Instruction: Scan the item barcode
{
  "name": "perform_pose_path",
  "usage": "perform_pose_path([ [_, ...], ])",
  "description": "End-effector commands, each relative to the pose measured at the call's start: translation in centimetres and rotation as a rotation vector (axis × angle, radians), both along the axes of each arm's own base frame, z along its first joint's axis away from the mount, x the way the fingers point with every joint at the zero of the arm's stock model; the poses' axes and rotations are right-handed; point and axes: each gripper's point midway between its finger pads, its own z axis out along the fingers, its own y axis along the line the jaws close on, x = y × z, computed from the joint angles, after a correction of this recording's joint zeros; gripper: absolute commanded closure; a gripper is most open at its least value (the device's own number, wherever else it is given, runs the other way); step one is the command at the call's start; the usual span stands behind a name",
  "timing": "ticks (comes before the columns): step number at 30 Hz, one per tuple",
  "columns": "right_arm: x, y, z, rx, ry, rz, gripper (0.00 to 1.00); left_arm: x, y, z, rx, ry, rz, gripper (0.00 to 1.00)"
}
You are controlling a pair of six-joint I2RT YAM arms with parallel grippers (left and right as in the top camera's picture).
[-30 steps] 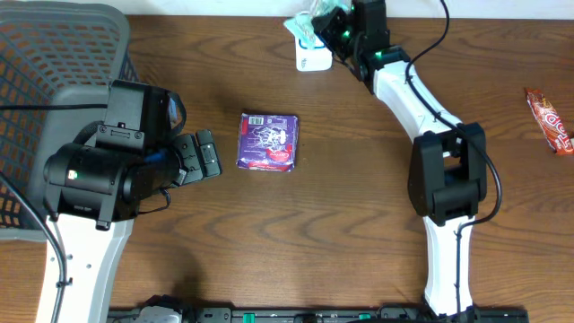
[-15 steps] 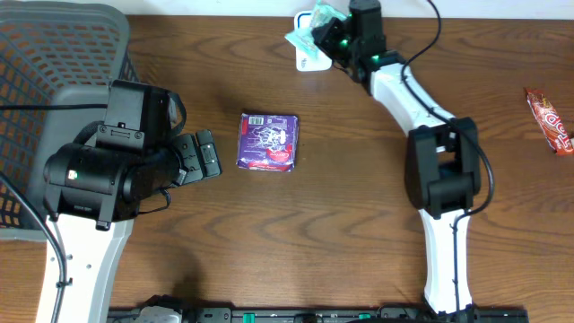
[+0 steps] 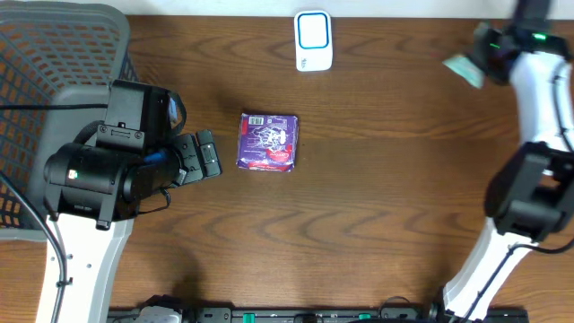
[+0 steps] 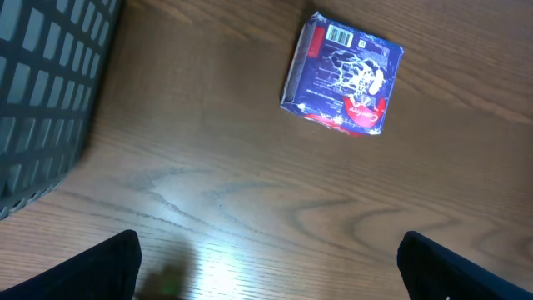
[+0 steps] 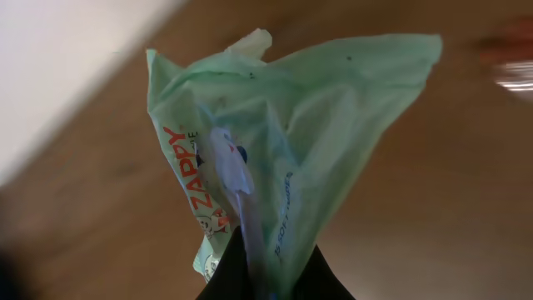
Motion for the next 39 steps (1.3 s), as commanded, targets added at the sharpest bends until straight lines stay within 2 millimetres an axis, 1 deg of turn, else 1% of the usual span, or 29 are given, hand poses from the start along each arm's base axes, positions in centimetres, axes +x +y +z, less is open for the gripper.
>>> perform_pose_path([
  [1, -1.8, -3.9, -1.6, -0.111, 0.093, 0.047, 0.93, 0.0, 0.3, -0.1, 0.018, 0.002, -0.002, 0.02],
  [4, -3.8, -7.2, -2.8, -0.145, 0.159, -0.022, 0.92, 0.0, 0.3, -0.1, 0.018, 0.002, -0.002, 0.02],
  [5, -4.3, -8.2, -3.3, -0.161, 0.181, -0.045, 0.91, 0.0, 0.3, -0.1, 0.018, 0.002, -0.002, 0.02],
  [6, -4.9, -9.0, -3.5, -0.167, 0.198, -0.064, 0.83, 0.0, 0.3, -0.1, 0.018, 0.002, -0.002, 0.02],
  [8, -5.7, -9.7, -4.0, -0.161, 0.220, -0.078, 0.69, 0.0, 0.3, -0.1, 0.018, 0.002, -0.002, 0.02],
  [10, -6.3, -10.0, -4.2, -0.152, 0.238, -0.085, 0.49, 0.0, 0.3, -0.1, 0.018, 0.002, -0.002, 0.02],
  [11, -6.6, -9.9, -4.0, -0.148, 0.247, -0.084, 0.37, 0.0, 0.3, -0.1, 0.018, 0.002, -0.002, 0.02],
  [12, -6.9, -9.7, -3.8, -0.145, 0.255, -0.082, 0.33, 0.0, 0.3, -0.1, 0.018, 0.002, -0.002, 0.02],
  [13, -7.1, -9.3, -3.6, -0.139, 0.262, -0.076, 0.32, 0.0, 0.3, -0.1, 0.018, 0.002, -0.002, 0.02],
  [15, -6.9, -7.6, -2.7, -0.093, 0.247, -0.037, 0.32, 0.0, 0.3, -0.1, 0.018, 0.002, -0.002, 0.02],
  [16, -6.7, -6.3, -2.2, -0.053, 0.227, -0.007, 0.32, 0.0, 0.3, -0.1, 0.018, 0.002, -0.002, 0.02],
  [18, -5.6, -2.0, -0.8, 0.098, 0.152, 0.097, 0.33, 0.0, 0.3, -0.1, 0.018, 0.002, -0.002, 0.02],
  [19, -5.2, 0.5, 0.0, 0.193, 0.114, 0.160, 0.33, 0.0, 0.3, -0.1, 0.018, 0.002, -0.002, 0.02],
  [21, -5.0, 7.4, 2.2, 0.425, 0.038, 0.363, 0.33, 0.0, 0.3, -0.1, 0.018, 0.002, -0.002, 0.02],
  [23, -5.9, 12.8, 3.6, 0.585, 0.020, 0.528, 0.33, 0.0, 0.3, -0.1, 0.018, 0.002, -0.002, 0.02],
  [24, -6.6, 15.1, 3.9, 0.635, 0.036, 0.595, 0.32, 0.0, 0.3, -0.1, 0.018, 0.002, -0.002, 0.02],
  [25, -7.7, 17.8, 3.6, 0.665, 0.086, 0.657, 0.28, 0.0, 0.3, -0.1, 0.018, 0.002, -0.002, 0.02],
  [26, -8.5, 19.5, 3.3, 0.672, 0.127, 0.697, 0.24, 0.0, 0.3, -0.1, 0.018, 0.002, -0.002, 0.02],
  [27, -9.5, 21.7, 2.8, 0.672, 0.177, 0.747, 0.22, 0.0, 0.3, -0.1, 0.018, 0.002, -0.002, 0.02],
  [28, -10.2, 23.5, 2.3, 0.666, 0.214, 0.786, 0.21, 0.0, 0.3, -0.1, 0.018, 0.002, -0.002, 0.02],
  [29, -11.4, 26.5, 1.4, 0.648, 0.274, 0.850, 0.21, 0.0, 0.3, -0.1, 0.018, 0.002, -0.002, 0.02],
  [30, -12.1, 28.5, 0.9, 0.639, 0.303, 0.894, 0.24, 0.0, 0.3, -0.1, 0.018, 0.002, -0.002, 0.02],
  [31, -12.8, 30.1, 0.6, 0.638, 0.322, 0.930, 0.24, 0.0, 0.3, -0.1, 0.018, 0.002, -0.002, 0.02],
  [32, -13.7, 32.3, 0.1, 0.637, 0.350, 0.971, 0.23, 0.0, 0.3, -0.1, 0.018, 0.002, -0.002, 0.02],
  [33, -14.4, 33.9, -0.2, 0.636, 0.368, 0.998, 0.22, 0.0, 0.3, -0.1, 0.018, 0.002, -0.002, 0.02],
  [36, -16.6, 37.7, -1.0, 0.597, 0.420, 1.087, 0.23, 0.0, 0.3, -0.1, 0.018, 0.002, -0.002, 0.02],
  [37, -17.1, 38.4, -1.3, 0.560, 0.439, 1.110, 0.18, 0.0, 0.3, -0.1, 0.018, 0.002, -0.002, 0.02],
  [38, -17.4, 38.9, -1.7, 0.524, 0.454, 1.117, 0.08, 0.0, 0.3, -0.1, 0.018, 0.002, -0.002, 0.02],
  [39, -17.6, 39.1, -2.0, 0.489, 0.469, 1.114, 0.01, 0.0, 0.3, -0.1, 0.018, 0.002, -0.002, 0.02],
])
